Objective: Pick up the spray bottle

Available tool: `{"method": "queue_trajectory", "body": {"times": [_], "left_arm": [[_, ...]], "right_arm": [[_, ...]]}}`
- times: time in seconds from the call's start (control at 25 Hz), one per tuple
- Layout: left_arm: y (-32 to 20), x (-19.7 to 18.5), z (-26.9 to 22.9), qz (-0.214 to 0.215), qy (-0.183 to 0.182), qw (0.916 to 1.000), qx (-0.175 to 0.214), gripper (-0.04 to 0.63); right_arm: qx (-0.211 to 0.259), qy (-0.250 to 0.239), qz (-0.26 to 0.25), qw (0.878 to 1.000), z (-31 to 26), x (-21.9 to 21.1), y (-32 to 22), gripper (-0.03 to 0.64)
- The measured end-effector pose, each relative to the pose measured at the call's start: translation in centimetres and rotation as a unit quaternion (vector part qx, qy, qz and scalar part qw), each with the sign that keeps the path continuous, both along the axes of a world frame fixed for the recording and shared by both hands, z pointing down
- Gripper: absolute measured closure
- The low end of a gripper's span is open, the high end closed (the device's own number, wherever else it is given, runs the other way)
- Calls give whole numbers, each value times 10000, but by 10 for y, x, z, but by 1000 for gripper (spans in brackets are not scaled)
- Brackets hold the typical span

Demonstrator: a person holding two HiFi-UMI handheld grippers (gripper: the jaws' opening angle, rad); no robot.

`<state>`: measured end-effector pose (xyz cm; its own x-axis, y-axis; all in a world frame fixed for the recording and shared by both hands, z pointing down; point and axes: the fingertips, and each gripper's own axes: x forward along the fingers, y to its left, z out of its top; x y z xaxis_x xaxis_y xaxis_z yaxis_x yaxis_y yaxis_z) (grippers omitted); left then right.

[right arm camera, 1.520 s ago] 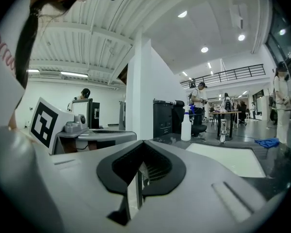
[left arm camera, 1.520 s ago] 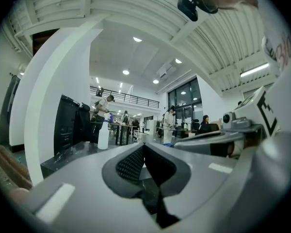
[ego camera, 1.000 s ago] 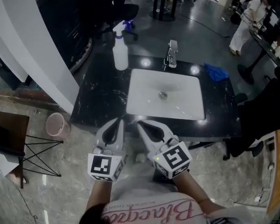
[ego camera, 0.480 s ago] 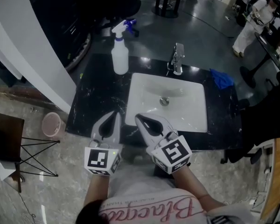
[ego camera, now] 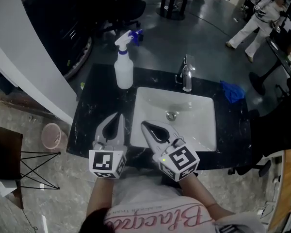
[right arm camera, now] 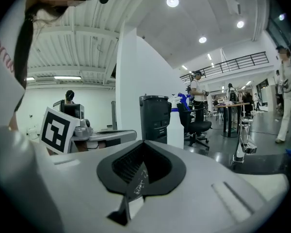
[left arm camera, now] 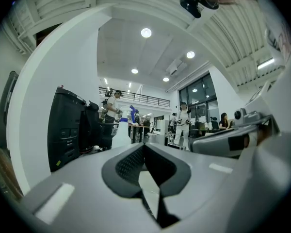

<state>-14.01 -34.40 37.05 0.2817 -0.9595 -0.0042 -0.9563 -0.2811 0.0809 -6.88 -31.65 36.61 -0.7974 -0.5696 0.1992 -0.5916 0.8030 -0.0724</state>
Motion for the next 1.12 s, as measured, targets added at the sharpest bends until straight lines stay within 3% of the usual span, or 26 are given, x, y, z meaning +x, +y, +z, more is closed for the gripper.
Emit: {"method": "queue_trajectory", "body": {"times": [0.04,0.12,0.2,0.32,0.64,0.8,0.96,1.12], "left_arm": [[-9,-1,1,14,-47,10000,-18,590],[-28,-2,4,81,-185,9998,-54,487],[-49,-3,5,127,-307,9994,-78,470],[-81,-7,10,130,-382,9991,-143,381],[-149,-15,37,38,-574,9973,-450,179],[-177,-15,53,113,-663,9959,-604,158],[-199,-15,65,195,-741,9946,-707,158],[-217,-14,72,253,-798,9939,-719,158]], "right_arm": [[-73,-54,33,10000,1,1,-6,615],[-200,-168,126,9996,3,4,-20,615],[-319,-245,211,9990,7,6,-32,615],[-457,-267,253,9983,14,5,-44,615],[-442,-120,207,9987,29,-2,-63,615],[-339,192,165,9991,39,-10,-70,615],[84,392,323,9987,38,-19,-81,615],[61,524,369,9979,47,-27,-89,615]]}}
